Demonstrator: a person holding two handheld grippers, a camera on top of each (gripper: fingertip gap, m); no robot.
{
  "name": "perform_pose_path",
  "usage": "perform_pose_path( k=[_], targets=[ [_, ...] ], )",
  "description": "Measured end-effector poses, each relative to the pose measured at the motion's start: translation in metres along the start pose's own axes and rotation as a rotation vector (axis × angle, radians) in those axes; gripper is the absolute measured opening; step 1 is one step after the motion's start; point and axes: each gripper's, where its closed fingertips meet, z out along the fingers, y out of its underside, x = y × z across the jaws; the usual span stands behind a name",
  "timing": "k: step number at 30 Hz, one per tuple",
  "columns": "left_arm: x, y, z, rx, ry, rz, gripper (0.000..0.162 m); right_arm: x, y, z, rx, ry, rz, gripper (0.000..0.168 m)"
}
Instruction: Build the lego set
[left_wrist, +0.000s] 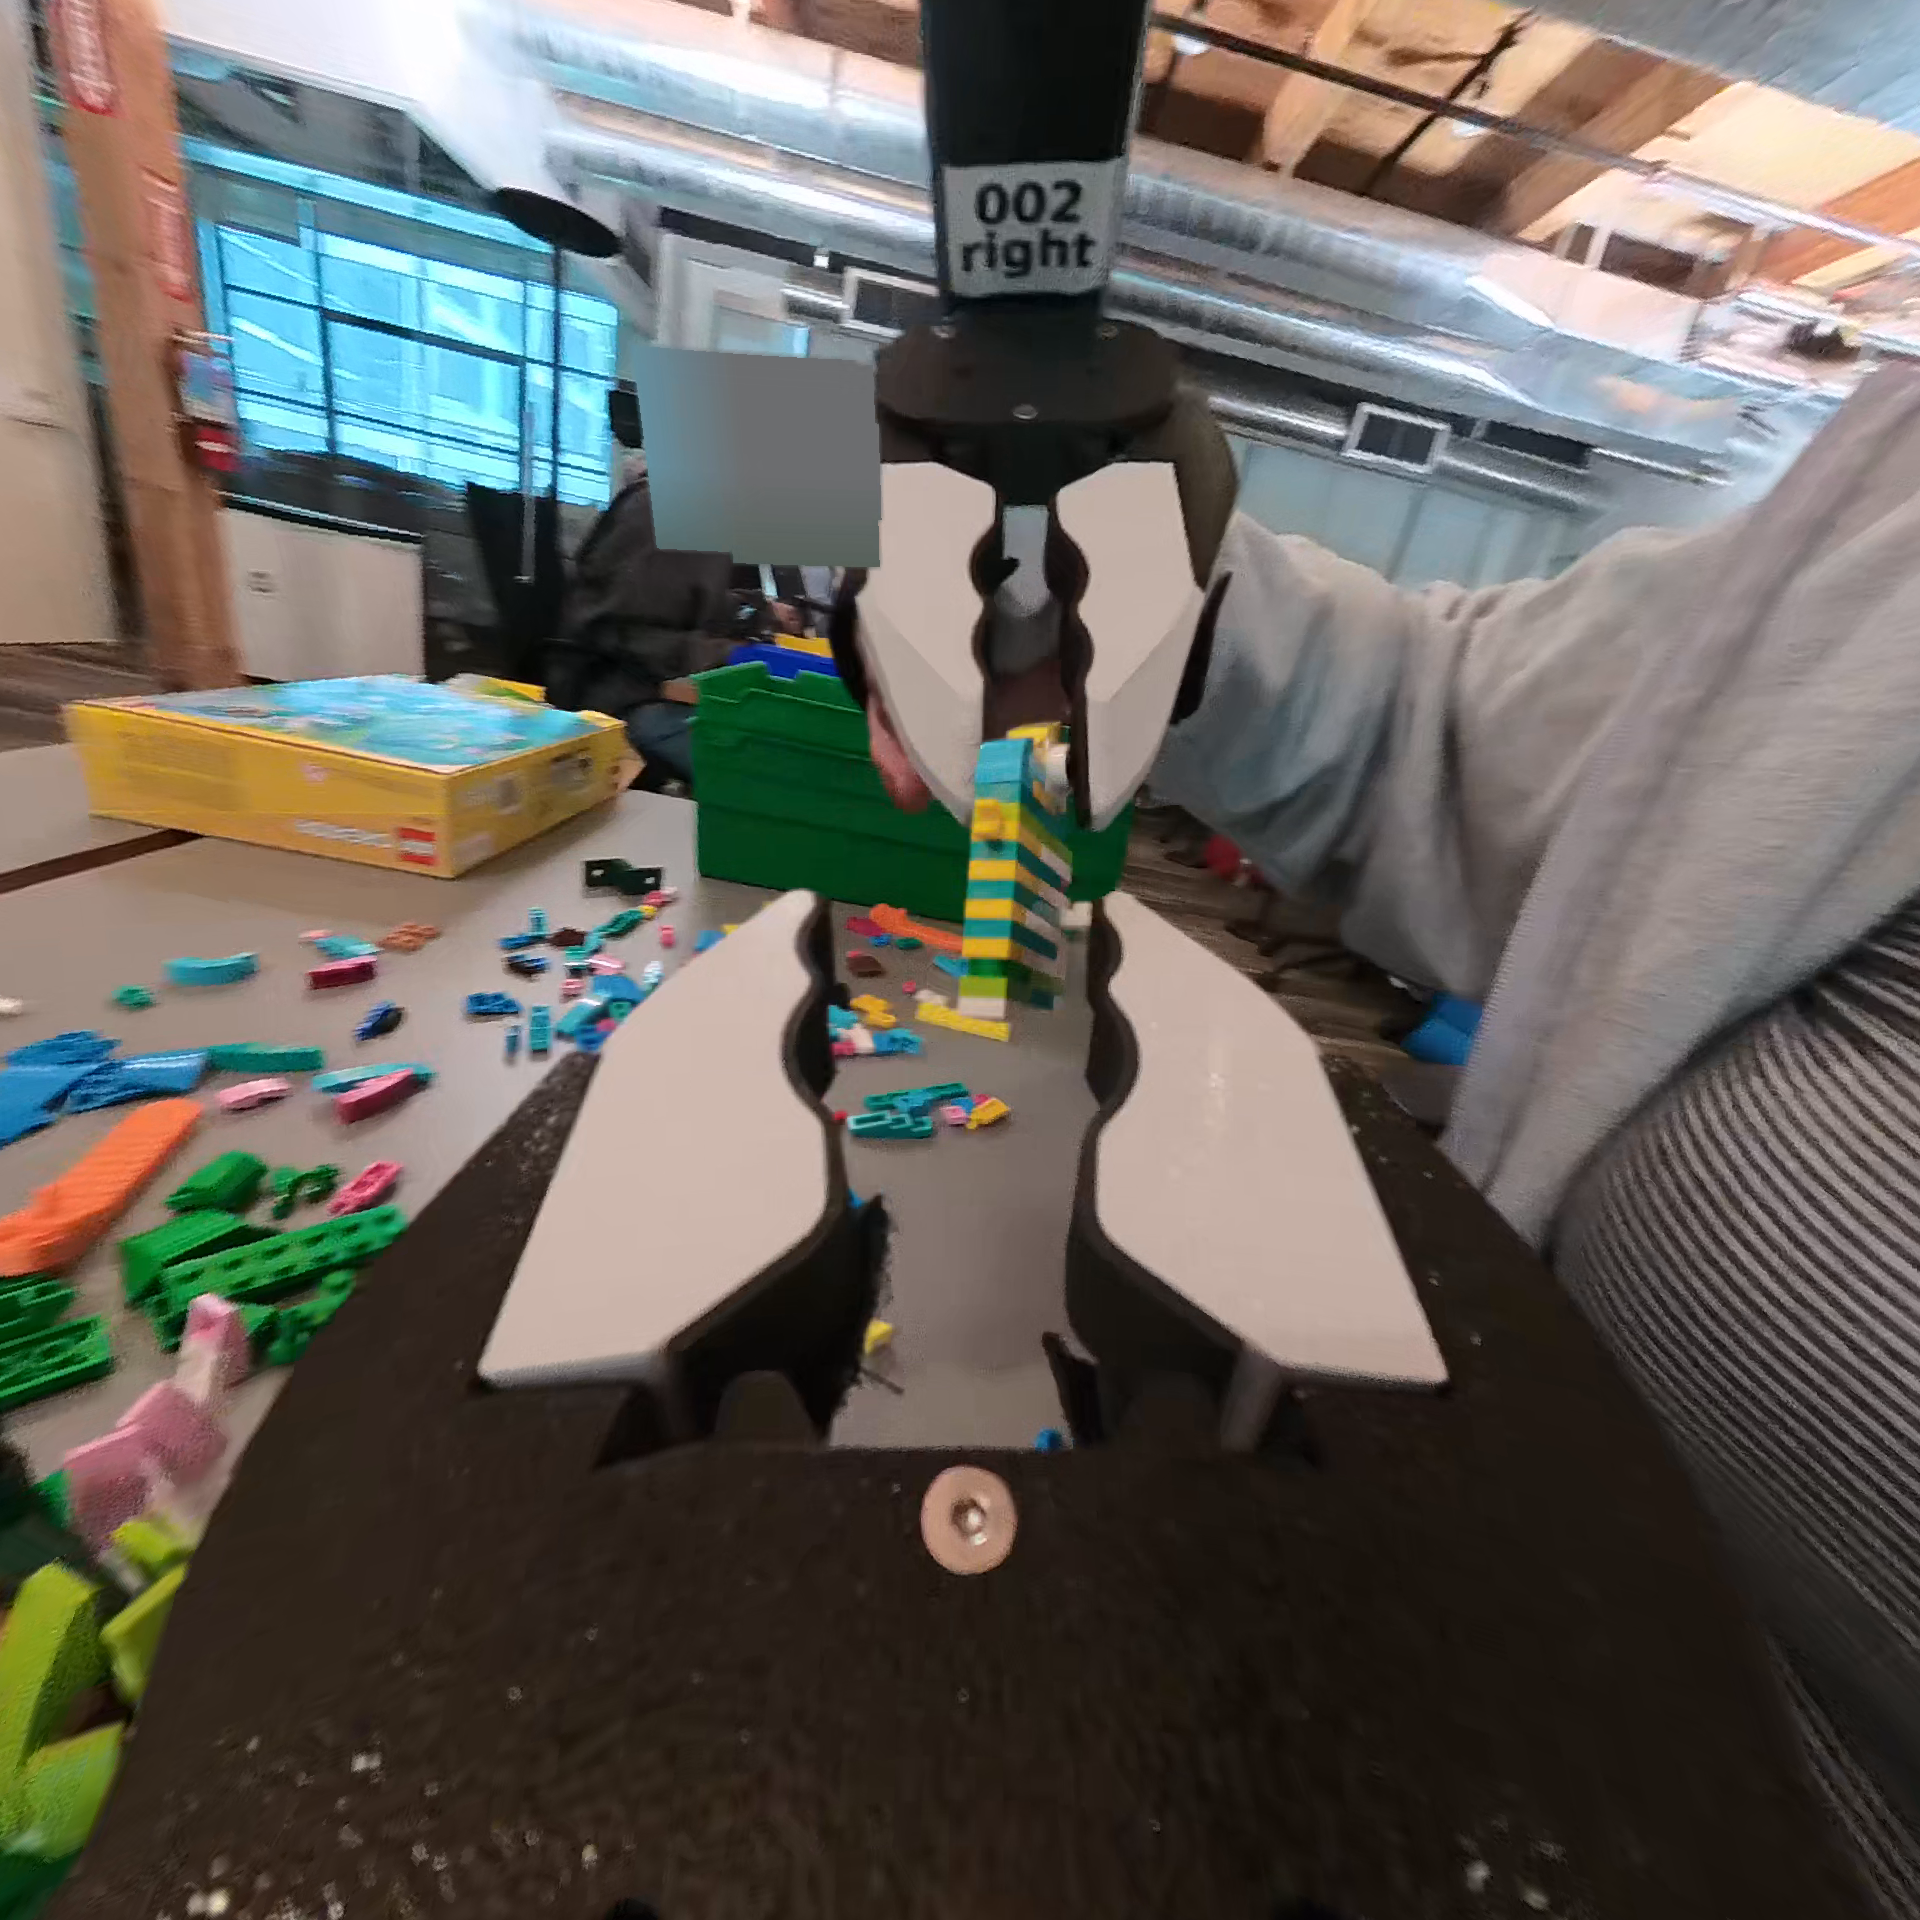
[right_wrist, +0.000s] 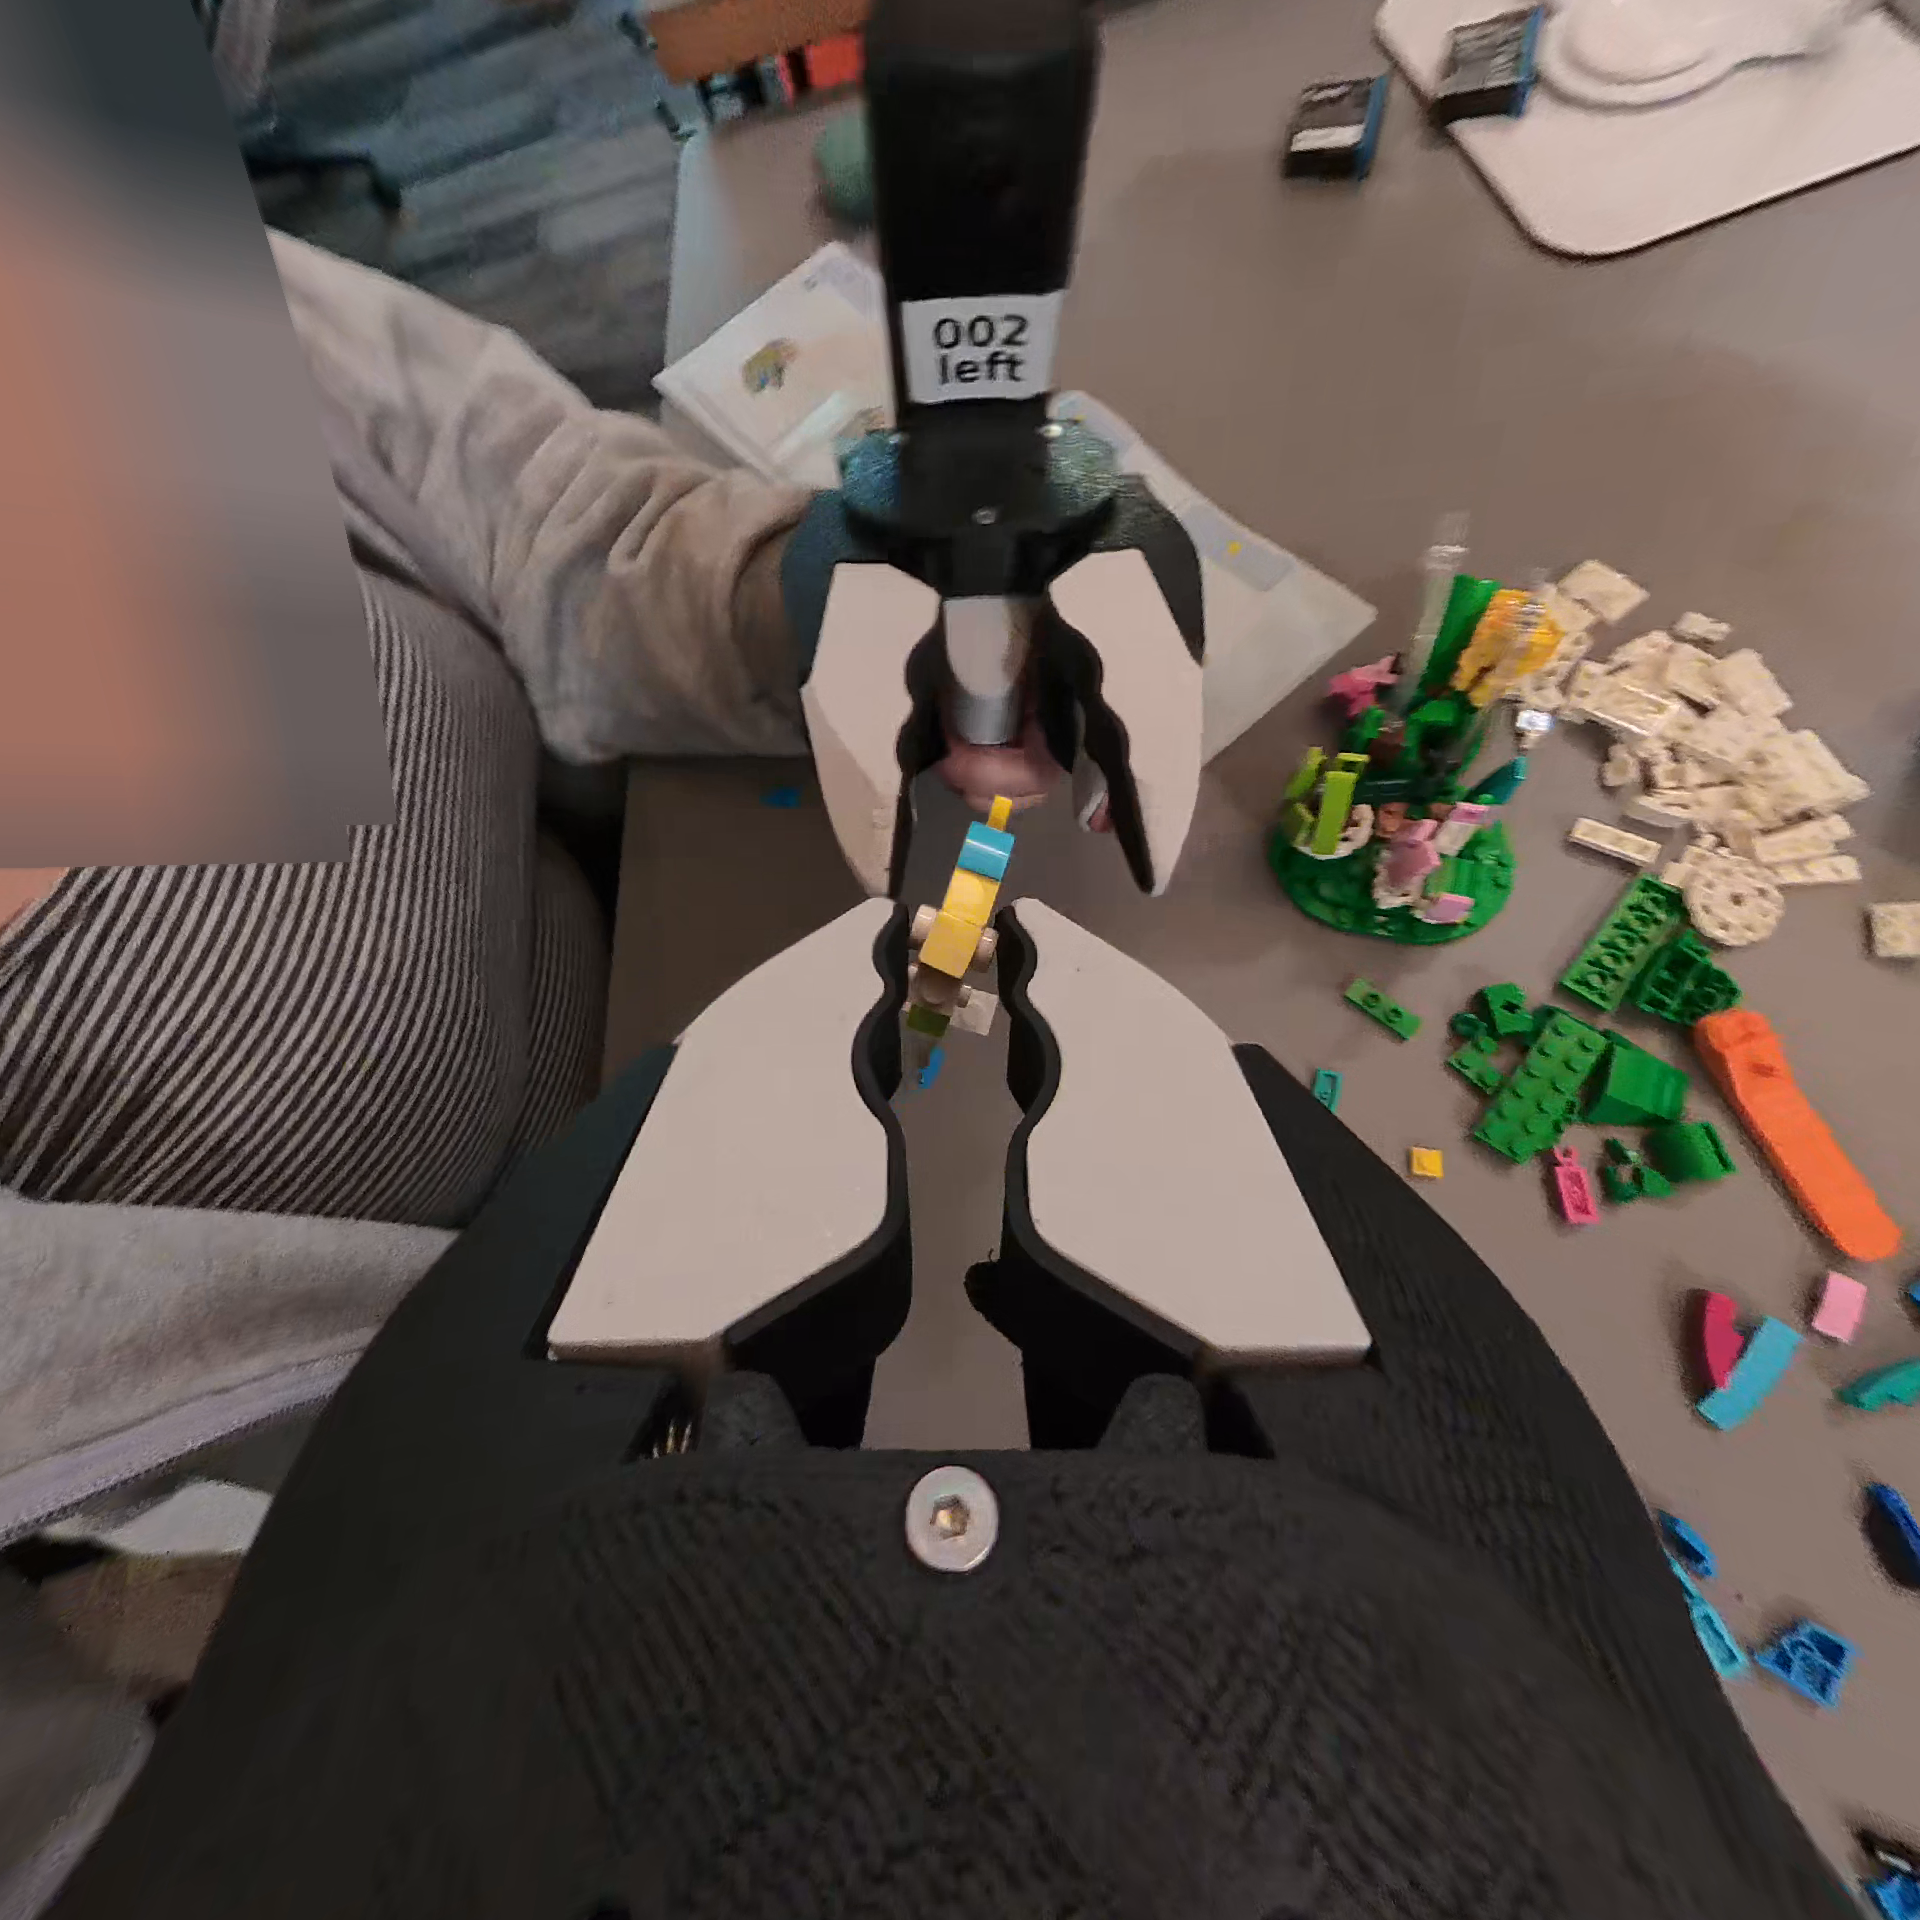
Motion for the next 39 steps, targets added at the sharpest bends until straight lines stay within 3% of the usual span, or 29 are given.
perform_pose_path(
  k=[5,10,13,16,19,39],
  targets=[
    [0.014,0.008,0.002,-0.041,0.096,0.029,0.008,-0.005,-0.001,0.005,-0.005,-0.035,-0.015,0.015],
    [-0.011,-0.002,-0.013,-0.001,-0.032,0.055,0.008,0.017,0.002,-0.002,0.055,0.089,-0.07,0.021],
    [-0.028,-0.012,-0.026,0.058,-0.133,0.067,0.008,0.03,0.042,0.006,-0.102,0.155,-0.194,0.021],
    [-0.03,-0.017,-0.03,0.085,-0.146,0.081,0.008,0.021,0.092,0.03,-0.287,0.065,-0.35,0.023],
    [-0.027,-0.017,-0.029,0.095,-0.121,0.087,0.008,0.019,0.118,0.051,-0.337,-0.001,-0.468,0.025],
    [-0.023,-0.014,-0.028,0.098,-0.059,0.052,0.007,0.036,0.131,0.074,-0.414,-0.126,-0.543,0.014]
  ],
)
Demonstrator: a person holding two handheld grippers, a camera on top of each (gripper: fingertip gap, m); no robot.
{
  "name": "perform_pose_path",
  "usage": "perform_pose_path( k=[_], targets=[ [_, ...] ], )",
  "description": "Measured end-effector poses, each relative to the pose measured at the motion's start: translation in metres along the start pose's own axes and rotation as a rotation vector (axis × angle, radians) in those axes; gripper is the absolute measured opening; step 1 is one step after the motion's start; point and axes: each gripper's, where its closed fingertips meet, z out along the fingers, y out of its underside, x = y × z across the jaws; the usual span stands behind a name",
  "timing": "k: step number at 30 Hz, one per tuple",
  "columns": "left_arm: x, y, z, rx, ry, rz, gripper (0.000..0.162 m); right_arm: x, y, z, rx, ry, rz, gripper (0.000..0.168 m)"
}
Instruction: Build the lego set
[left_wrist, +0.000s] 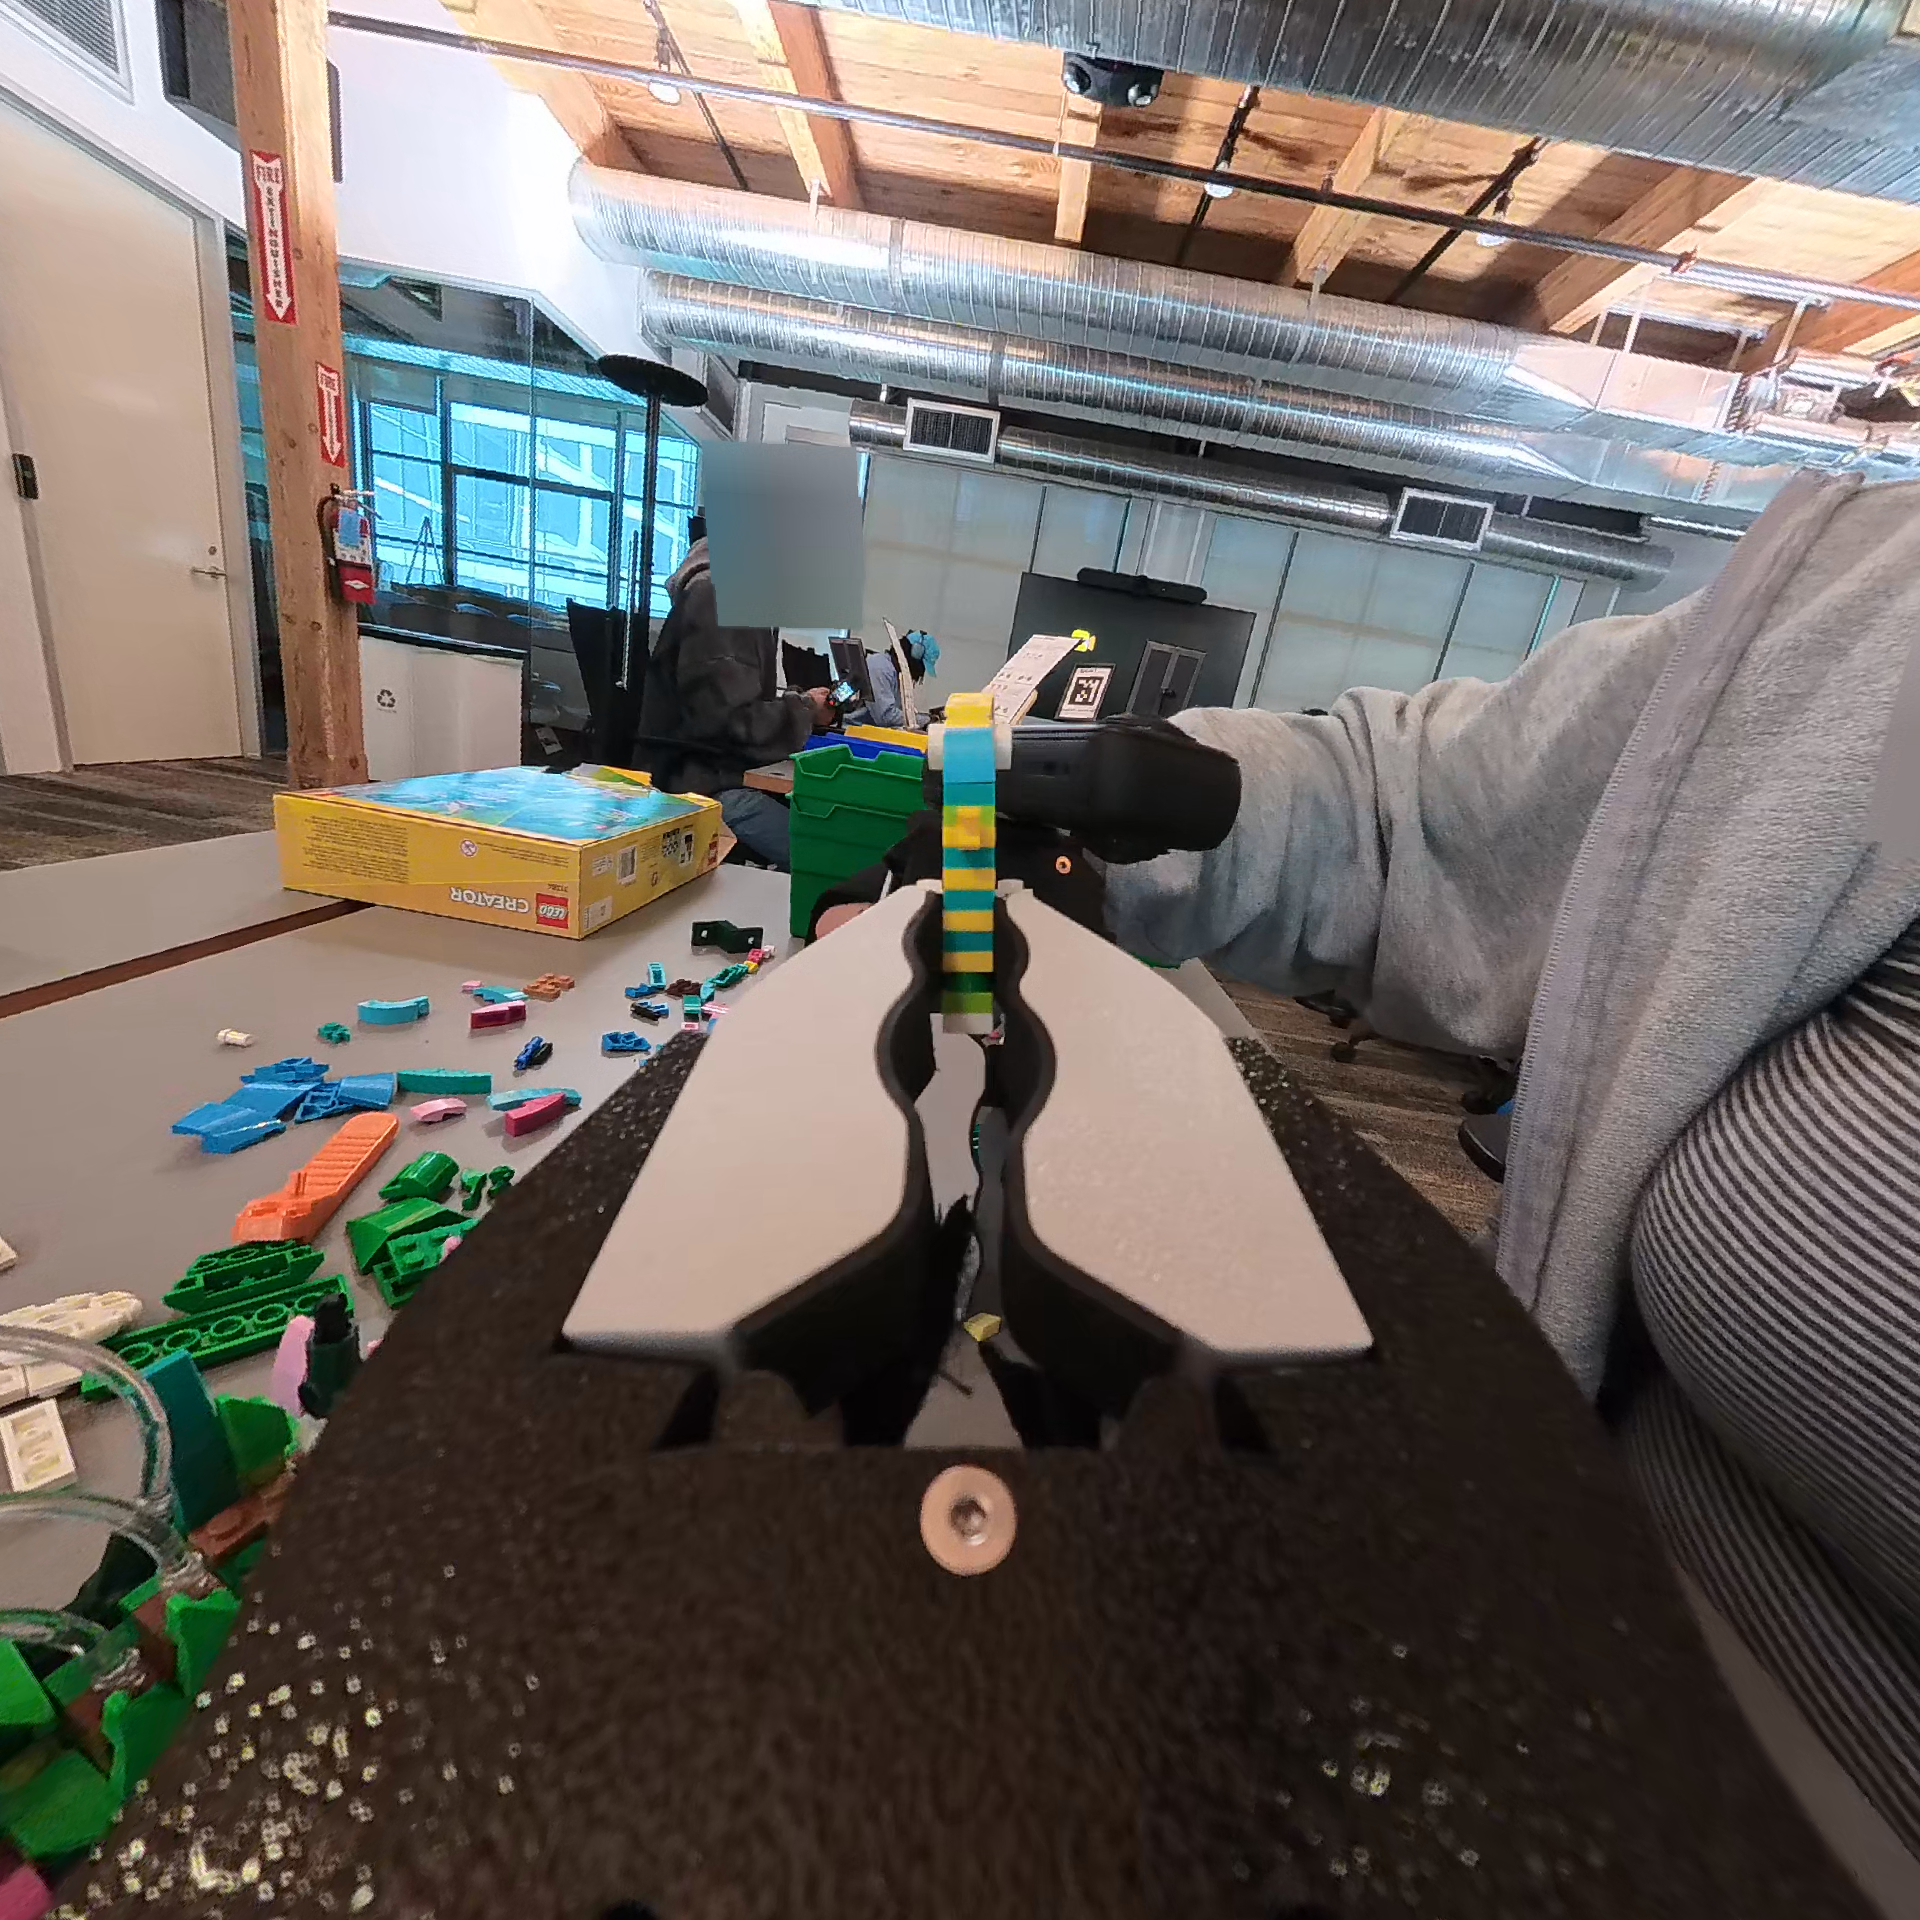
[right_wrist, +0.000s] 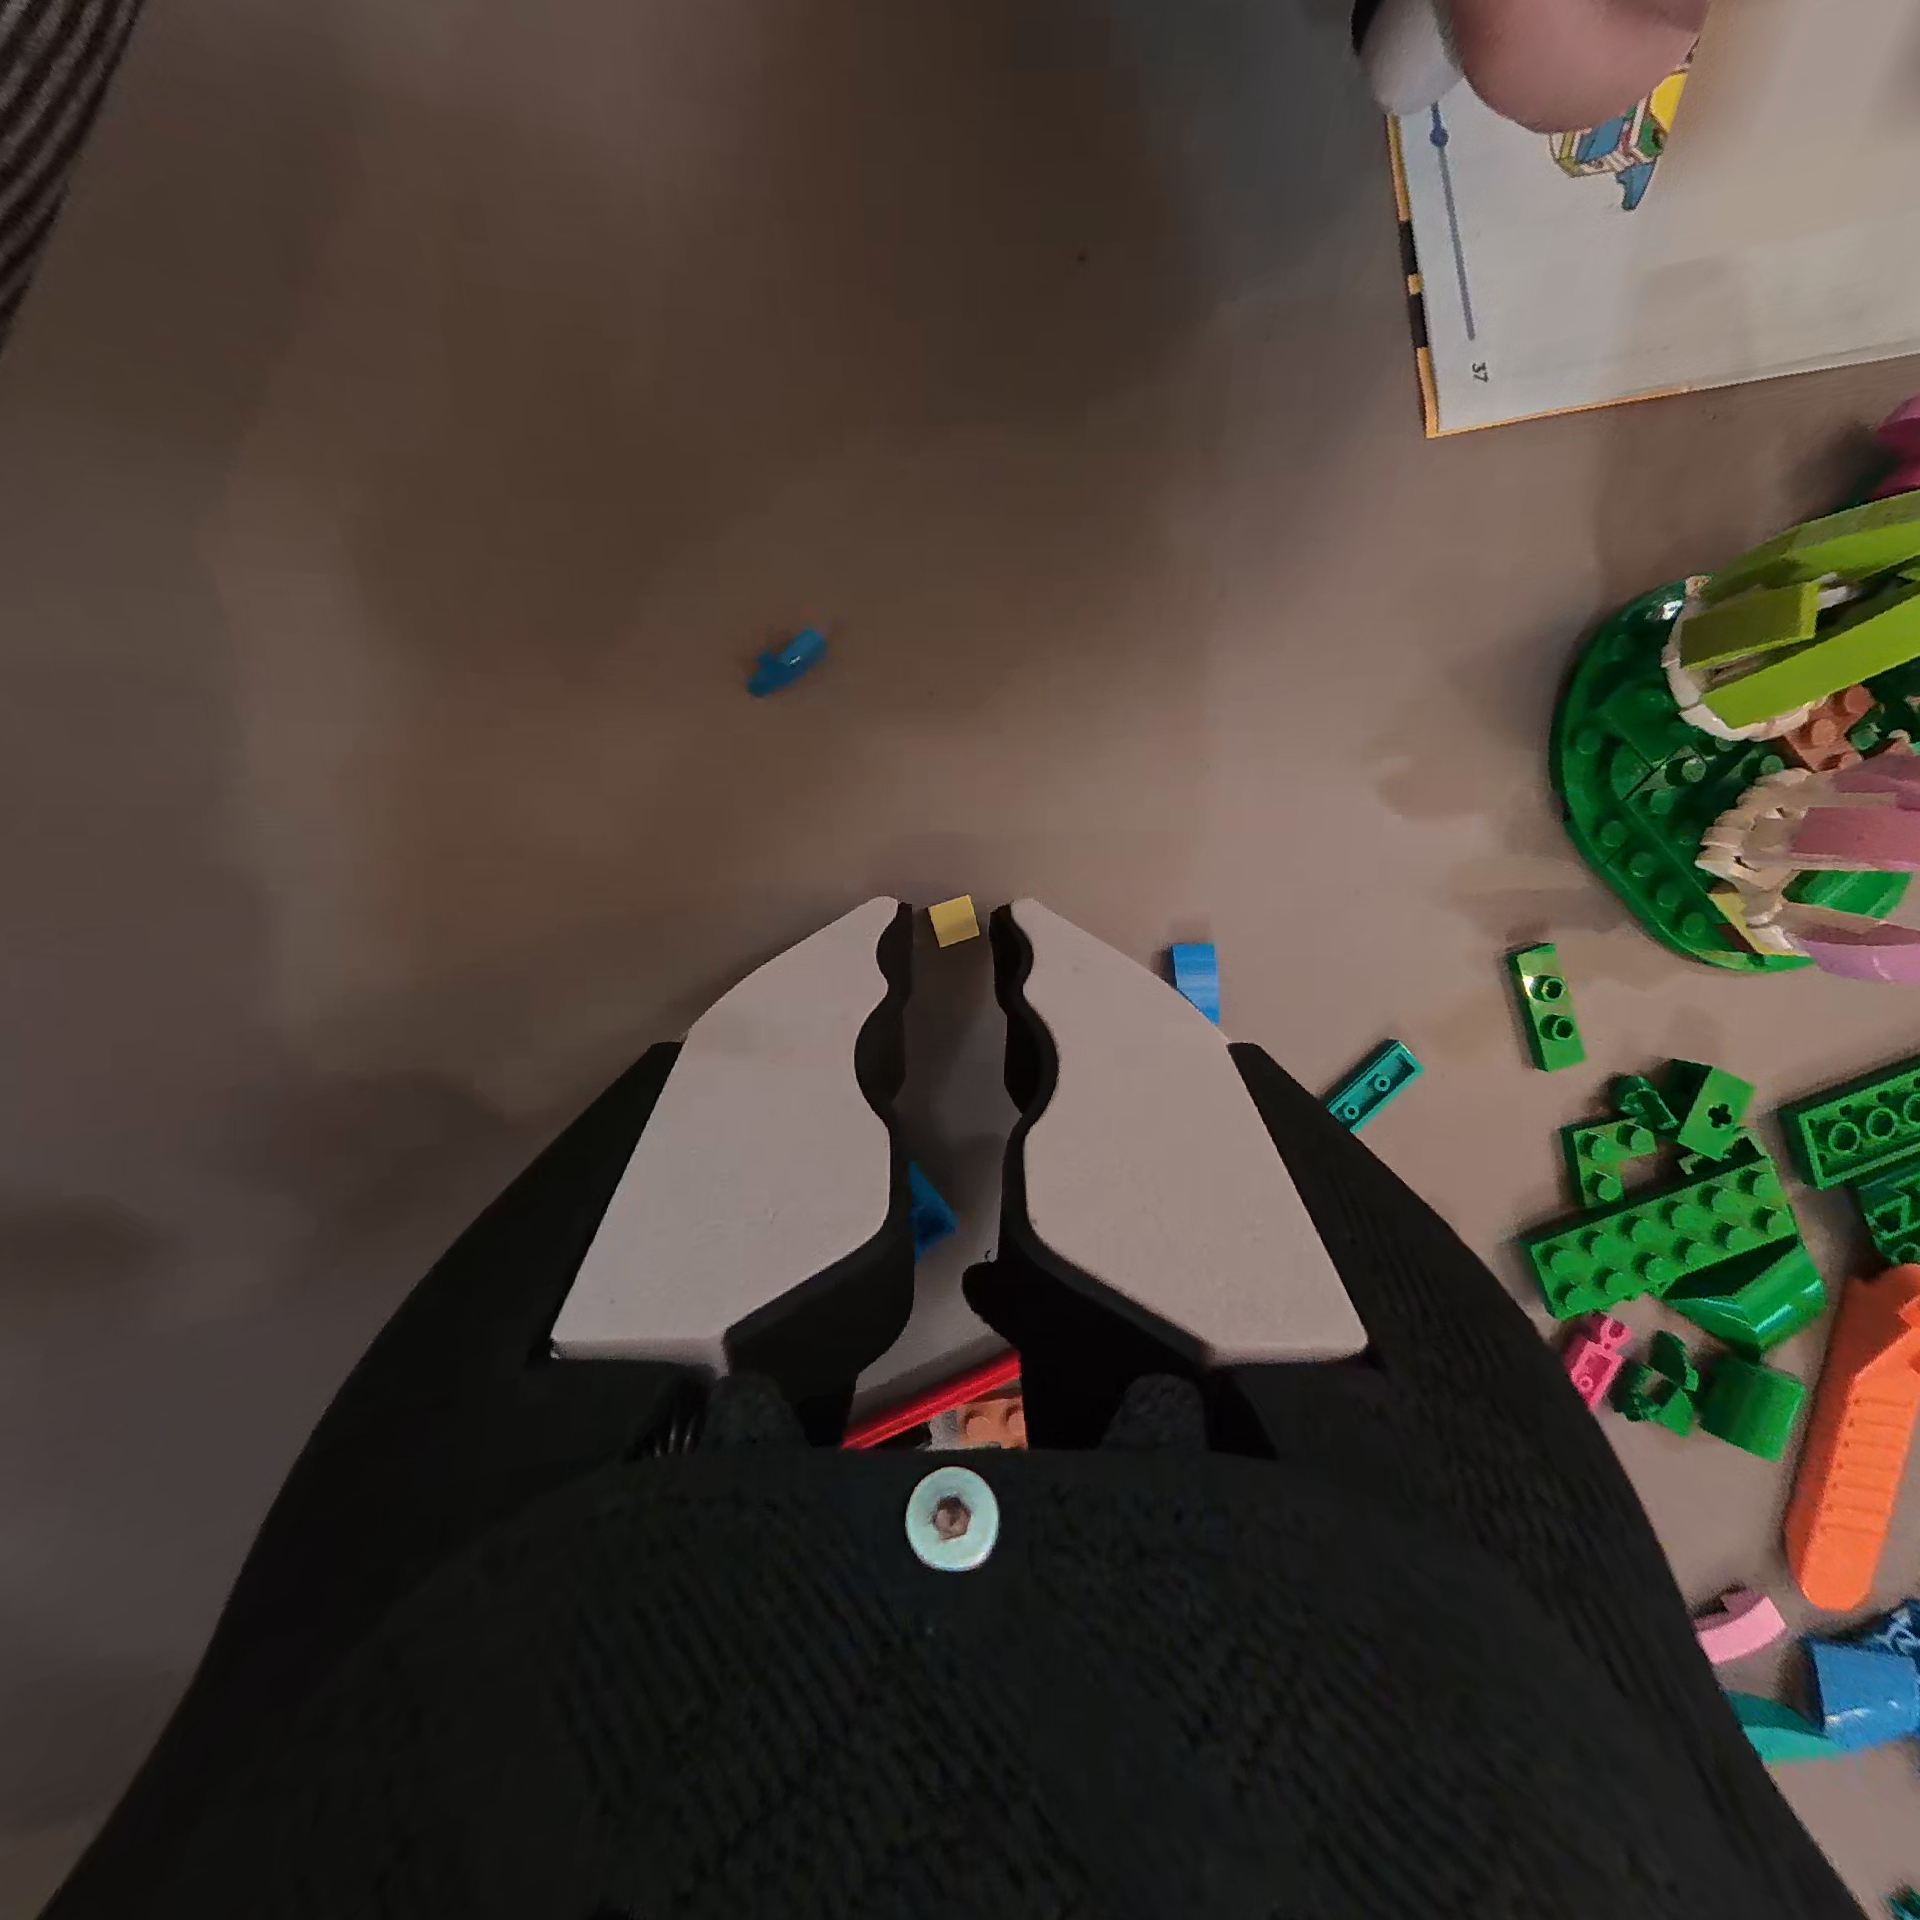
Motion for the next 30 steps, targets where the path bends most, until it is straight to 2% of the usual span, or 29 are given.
perform_pose_path(
  k=[6,11,16,19,23,30],
  targets=[
    [-0.002,0.001,0.0,0.001,-0.009,-0.004,0.008,-0.001,0.0,0.002,0.01,-0.005,0.015,0.007],
    [-0.005,0.0,-0.001,0.011,-0.043,0.021,0.008,0.005,-0.001,-0.006,0.063,0.011,0.149,0.001],
    [-0.011,-0.003,-0.002,0.04,-0.125,0.113,0.008,0.041,-0.023,-0.06,0.22,0.228,0.333,0.0],
    [-0.013,0.002,0.0,0.017,-0.155,0.143,0.008,0.046,-0.032,-0.084,0.273,0.272,0.371,0.0],
    [-0.015,0.004,0.0,-0.001,-0.167,0.155,0.008,0.041,-0.015,-0.071,0.184,0.288,0.368,0.0],
    [-0.018,0.009,-0.001,-0.029,-0.189,0.182,0.008,0.035,0.009,-0.037,0.148,0.295,0.455,0.0]
  ],
)
